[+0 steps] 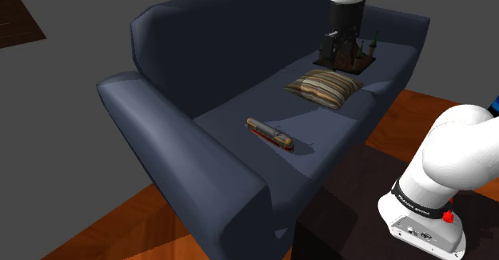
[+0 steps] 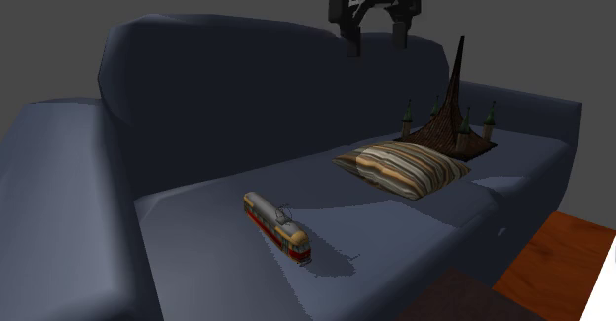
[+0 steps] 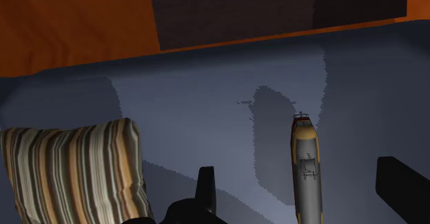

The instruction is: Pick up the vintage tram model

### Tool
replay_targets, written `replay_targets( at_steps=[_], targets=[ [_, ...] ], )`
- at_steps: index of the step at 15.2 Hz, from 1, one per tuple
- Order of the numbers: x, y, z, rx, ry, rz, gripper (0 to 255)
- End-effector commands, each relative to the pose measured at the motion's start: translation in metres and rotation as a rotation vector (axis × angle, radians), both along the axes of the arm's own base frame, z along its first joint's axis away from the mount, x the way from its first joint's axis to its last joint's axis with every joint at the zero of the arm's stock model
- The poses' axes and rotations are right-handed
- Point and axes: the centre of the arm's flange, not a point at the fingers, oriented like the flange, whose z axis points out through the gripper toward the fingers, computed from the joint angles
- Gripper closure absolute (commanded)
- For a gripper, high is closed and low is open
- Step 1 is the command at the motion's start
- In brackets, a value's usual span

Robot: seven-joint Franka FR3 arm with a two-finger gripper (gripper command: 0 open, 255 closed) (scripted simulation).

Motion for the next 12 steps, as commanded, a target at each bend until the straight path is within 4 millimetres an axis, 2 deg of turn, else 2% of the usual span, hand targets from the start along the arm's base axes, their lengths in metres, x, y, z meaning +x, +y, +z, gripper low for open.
replay_targets(
  at_steps=[1,12],
  targets=[
    [0.0,0.0,0.0,0.0,0.0,0.0,0],
    [0.074,0.013,-0.12,0.044,-0.029,-0.035,0]
  ],
)
